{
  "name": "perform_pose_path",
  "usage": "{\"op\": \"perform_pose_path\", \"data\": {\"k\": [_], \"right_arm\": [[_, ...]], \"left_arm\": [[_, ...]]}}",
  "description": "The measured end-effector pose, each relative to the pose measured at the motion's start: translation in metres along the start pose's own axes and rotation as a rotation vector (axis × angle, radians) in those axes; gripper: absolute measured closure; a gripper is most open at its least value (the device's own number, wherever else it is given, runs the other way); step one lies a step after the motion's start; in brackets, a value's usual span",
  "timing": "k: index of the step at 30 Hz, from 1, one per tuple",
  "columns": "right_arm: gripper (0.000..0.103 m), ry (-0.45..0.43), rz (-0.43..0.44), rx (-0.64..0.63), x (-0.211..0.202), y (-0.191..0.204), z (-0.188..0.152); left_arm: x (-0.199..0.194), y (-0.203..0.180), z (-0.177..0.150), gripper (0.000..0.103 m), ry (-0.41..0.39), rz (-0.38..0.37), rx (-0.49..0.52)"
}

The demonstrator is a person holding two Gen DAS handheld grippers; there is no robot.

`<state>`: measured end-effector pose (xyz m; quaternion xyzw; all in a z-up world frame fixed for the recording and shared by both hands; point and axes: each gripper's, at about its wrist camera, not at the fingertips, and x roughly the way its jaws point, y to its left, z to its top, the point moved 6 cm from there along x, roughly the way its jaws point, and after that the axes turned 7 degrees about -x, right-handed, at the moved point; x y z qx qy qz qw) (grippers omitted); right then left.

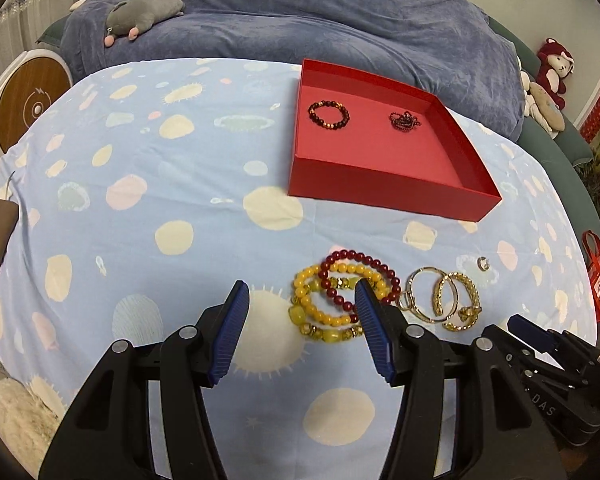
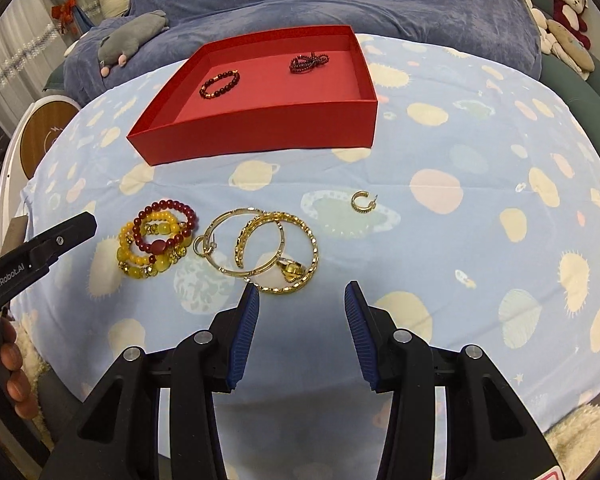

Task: Organize jewelry
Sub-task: 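Grasp the red bead bracelet with left tool while right tool approaches twisted gold bangle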

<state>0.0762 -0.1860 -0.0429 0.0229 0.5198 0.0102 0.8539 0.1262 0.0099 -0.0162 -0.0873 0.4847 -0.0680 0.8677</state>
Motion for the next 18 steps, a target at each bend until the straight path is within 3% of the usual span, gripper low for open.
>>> {"op": "perform_pose_path", "data": {"k": [2,4,5,18], "right_arm": [[0.057,0.006,0.003,0.015,0.004,0.001,0.002],[0.045,-0.002,-0.009,0.041,0.008,0.001,0.007],[0.044,-0.007,-0.016,0.057,0.009,0.001,0.010],[0.039,0.014,-0.075,0.094,0.044,0.012,0.027]], "left_arm": [[-0.001,-0.001,-0.005,0.045,-0.004,0.007,0.006],[-0.002,-0.001,-0.007,0.045,-0.013,0.011,0.012],[-0.001,-0.001,-0.007,0.044,-0.010,0.010,0.010],[0.008,0.007,-0.002,0.044,0.005,0.019,-0.032]]}}
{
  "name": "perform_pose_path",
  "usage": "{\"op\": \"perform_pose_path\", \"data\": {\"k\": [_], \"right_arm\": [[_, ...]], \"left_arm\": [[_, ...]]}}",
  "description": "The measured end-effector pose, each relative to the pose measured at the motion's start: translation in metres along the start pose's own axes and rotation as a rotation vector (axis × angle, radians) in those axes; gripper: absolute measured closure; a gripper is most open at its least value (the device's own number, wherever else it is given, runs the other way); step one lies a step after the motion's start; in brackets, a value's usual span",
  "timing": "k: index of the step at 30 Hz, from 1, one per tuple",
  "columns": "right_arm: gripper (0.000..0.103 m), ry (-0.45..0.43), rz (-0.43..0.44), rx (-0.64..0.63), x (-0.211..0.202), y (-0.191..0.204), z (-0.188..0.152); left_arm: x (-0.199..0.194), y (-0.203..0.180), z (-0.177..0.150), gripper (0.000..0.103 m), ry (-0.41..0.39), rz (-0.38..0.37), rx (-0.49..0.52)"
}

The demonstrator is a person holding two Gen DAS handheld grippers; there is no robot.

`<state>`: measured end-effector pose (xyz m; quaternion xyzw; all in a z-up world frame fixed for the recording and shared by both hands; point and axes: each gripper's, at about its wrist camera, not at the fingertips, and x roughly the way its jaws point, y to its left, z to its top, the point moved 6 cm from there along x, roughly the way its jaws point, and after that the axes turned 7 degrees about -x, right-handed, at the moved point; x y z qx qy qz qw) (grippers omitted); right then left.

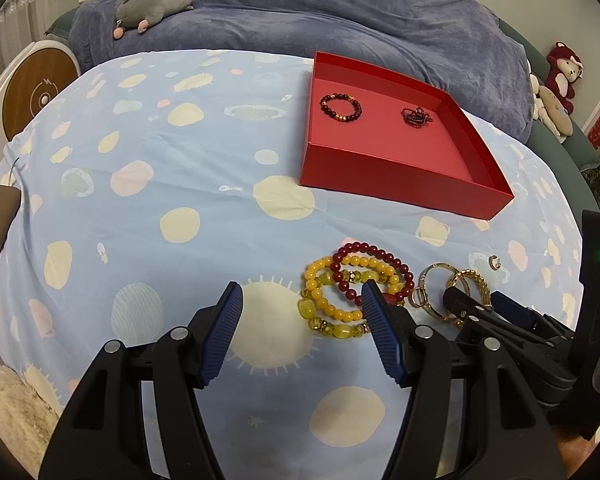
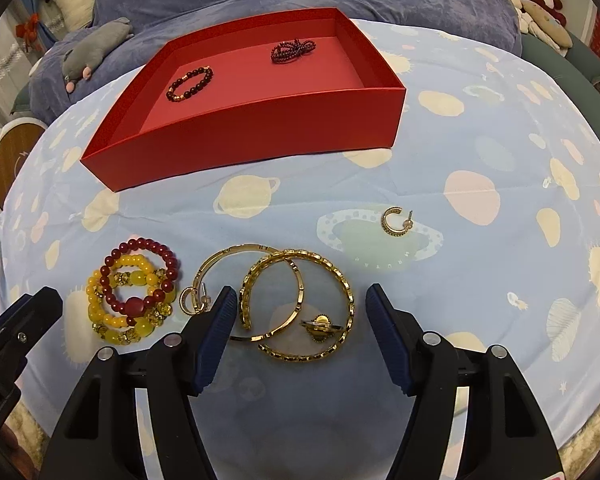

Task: Organize jewelry
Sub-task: 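Grasp the red bead bracelet with left tool while right tool approaches twisted gold bangle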

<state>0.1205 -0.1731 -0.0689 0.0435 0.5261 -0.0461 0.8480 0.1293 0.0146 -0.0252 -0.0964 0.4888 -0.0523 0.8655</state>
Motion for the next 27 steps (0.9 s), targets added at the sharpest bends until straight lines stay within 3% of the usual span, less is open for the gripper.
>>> {"op": "perform_pose_path", "data": {"k": [2,4,20,27], "right_arm": [[0.040,-0.004,-0.005,-0.011,0.000,0.000,0.000],[0.047,-0.010,-0.007,-0.024,0.000,0.001,0.001],[0.048,-0.081,0.051,0.001,-0.041,-0.019,0.009],[0.048,-0.076,0.068,0.025,-0.050,-0.029,0.006]], "left_arm": [[0.002,0.001,0.001,0.044,0.003,-0.001,-0.002],[0.004,0.001,0.000,0.044,0.007,-0.002,-0.006],[0.024,-0.018,0.010,0.045,0.015,-0.024,0.036],[0.047,-0.029,0.014,0.062,0.041,-0.034,0.061]]}}
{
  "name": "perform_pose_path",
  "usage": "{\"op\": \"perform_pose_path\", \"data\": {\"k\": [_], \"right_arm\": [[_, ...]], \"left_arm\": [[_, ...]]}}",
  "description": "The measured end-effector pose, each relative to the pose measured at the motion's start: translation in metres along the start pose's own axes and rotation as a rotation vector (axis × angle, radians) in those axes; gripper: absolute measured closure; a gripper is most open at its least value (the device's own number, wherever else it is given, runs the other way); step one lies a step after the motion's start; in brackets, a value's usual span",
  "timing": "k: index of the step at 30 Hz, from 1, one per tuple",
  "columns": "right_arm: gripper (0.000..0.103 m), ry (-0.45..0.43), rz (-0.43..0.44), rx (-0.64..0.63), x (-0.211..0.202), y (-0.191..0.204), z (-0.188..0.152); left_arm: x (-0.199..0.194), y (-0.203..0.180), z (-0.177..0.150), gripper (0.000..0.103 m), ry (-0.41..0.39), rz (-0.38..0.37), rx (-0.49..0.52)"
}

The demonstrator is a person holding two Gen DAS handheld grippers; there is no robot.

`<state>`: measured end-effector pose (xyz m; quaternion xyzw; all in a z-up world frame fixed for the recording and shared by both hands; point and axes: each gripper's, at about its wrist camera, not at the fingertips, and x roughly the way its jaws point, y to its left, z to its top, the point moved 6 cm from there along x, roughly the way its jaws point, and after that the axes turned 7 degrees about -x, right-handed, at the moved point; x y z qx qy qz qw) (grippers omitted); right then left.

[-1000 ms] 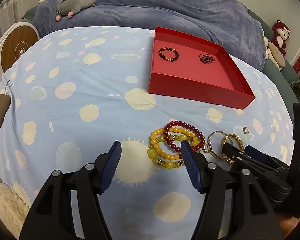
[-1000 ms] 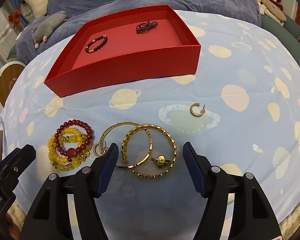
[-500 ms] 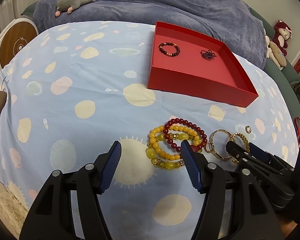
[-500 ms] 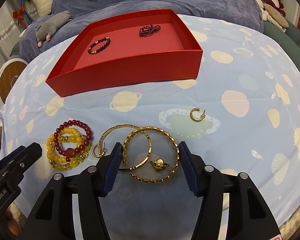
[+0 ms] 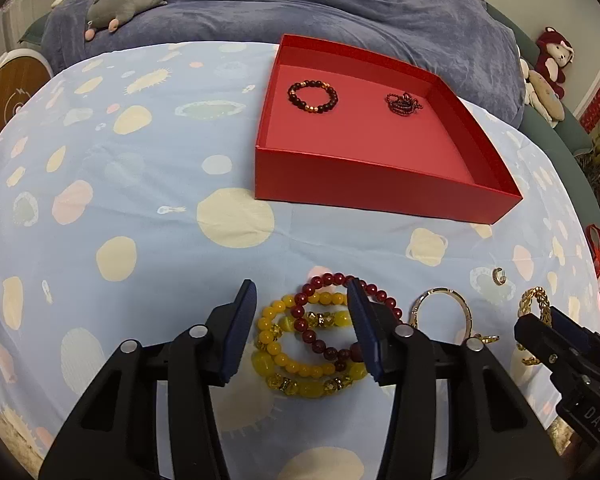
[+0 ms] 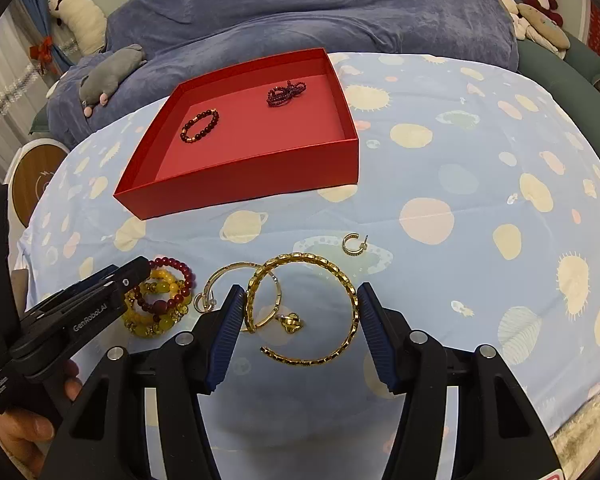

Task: Organize jewelry
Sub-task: 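Grasp the red bead bracelet with left tool while right tool approaches twisted gold bangle, then grasp the twisted gold bangle with right tool while left tool lifts red bracelet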

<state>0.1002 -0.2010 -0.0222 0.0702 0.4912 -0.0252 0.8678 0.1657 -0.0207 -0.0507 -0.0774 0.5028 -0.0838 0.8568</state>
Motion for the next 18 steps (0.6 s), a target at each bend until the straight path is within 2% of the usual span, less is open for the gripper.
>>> {"op": "perform_pose_path", "data": {"k": [3,6,7,10,18], "right_arm": [[0.048,0.001,0.007,0.000,0.000,0.000,0.000],[0.048,0.006,0.013,0.002,0.001,0.001,-0.001],[0.048,0.007,0.016,0.001,0.002,0.002,-0.001],[0.048,0.012,0.019,-0.007,0.002,0.004,-0.002],[0.048,0.004,0.037,-0.016,-0.005,0.009,-0.004]], "left_arm": [[0.006,-0.003,-0.003,0.075,0.016,0.001,0.027],[0.009,-0.002,-0.006,0.079,0.021,0.004,0.027],[0.009,-0.002,-0.006,0.088,0.020,0.002,0.026],[0.008,-0.001,-0.006,0.095,0.017,-0.004,0.030],[-0.014,-0.008,-0.005,0.096,0.002,-0.057,0.001]]}}
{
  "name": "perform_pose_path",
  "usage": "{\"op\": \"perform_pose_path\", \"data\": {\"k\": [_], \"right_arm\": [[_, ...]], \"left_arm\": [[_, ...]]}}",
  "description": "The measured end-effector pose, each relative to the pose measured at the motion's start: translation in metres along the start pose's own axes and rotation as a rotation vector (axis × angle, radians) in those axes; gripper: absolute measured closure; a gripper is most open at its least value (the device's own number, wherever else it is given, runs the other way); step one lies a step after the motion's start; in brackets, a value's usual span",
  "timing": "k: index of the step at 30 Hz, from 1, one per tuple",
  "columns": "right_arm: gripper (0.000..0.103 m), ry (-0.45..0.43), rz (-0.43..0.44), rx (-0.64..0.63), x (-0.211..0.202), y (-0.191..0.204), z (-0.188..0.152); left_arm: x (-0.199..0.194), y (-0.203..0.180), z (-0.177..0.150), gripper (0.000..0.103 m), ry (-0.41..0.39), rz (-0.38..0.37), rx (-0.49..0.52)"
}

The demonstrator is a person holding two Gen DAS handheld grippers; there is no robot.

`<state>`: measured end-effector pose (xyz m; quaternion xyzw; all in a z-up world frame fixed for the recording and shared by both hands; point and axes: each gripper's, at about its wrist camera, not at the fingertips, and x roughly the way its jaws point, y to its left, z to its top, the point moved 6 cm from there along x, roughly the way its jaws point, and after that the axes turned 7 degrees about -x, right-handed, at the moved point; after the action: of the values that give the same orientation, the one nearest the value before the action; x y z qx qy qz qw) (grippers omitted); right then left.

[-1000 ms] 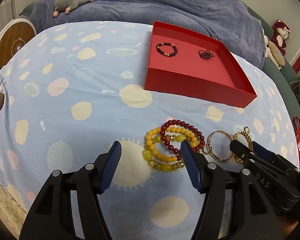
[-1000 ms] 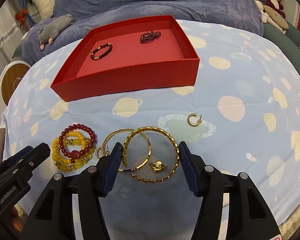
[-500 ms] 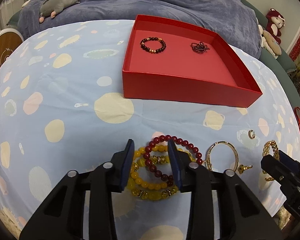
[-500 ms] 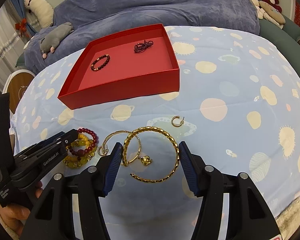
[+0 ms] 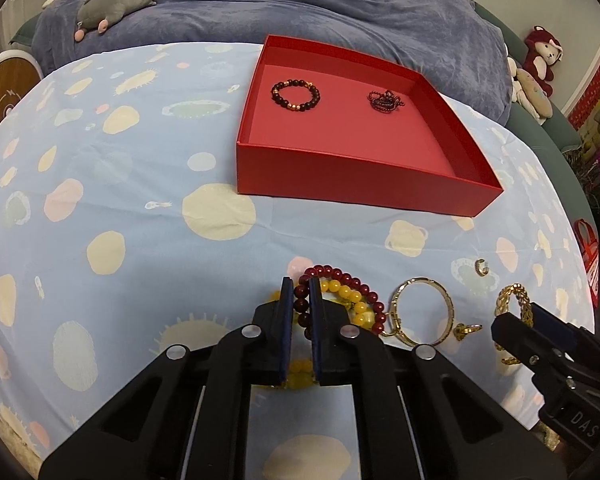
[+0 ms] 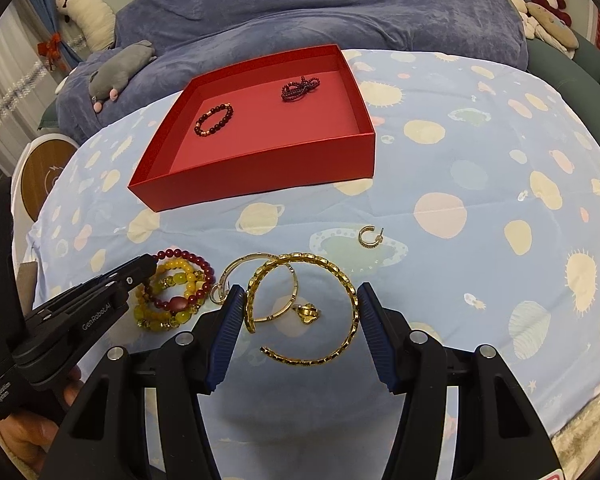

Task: Organize jewelry
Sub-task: 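Grasp the twisted gold bangle with right tool while left tool lifts red bracelet, then carry both pieces into the red box and open both tools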

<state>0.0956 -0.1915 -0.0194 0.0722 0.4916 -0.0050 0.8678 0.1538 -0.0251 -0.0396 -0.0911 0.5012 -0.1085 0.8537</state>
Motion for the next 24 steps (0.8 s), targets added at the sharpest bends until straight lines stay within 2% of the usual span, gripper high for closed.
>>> {"op": "perform_pose_path", "data": {"k": [8,15,20,24], "right_arm": [[0.048,-0.042,0.025,-0.019,-0.026,0.007,0.005],[0.048,-0.078,0.040,-0.034,-0.047,0.008,0.012],[0.048,-0.102,0.048,-0.053,-0.054,0.005,0.034],[0.048,-0.132,0.049,-0.086,-0.053,0.000,0.069]], "left_arm": [[-0.046,-0.025,0.007,0.096,-0.037,-0.099,-0.016],[-0.081,-0.051,0.023,0.096,-0.071,-0.149,0.021],[-0.099,-0.069,0.052,0.096,-0.113,-0.180,0.055],[-0.104,-0.085,0.088,0.096,-0.156,-0.212,0.070]]}}
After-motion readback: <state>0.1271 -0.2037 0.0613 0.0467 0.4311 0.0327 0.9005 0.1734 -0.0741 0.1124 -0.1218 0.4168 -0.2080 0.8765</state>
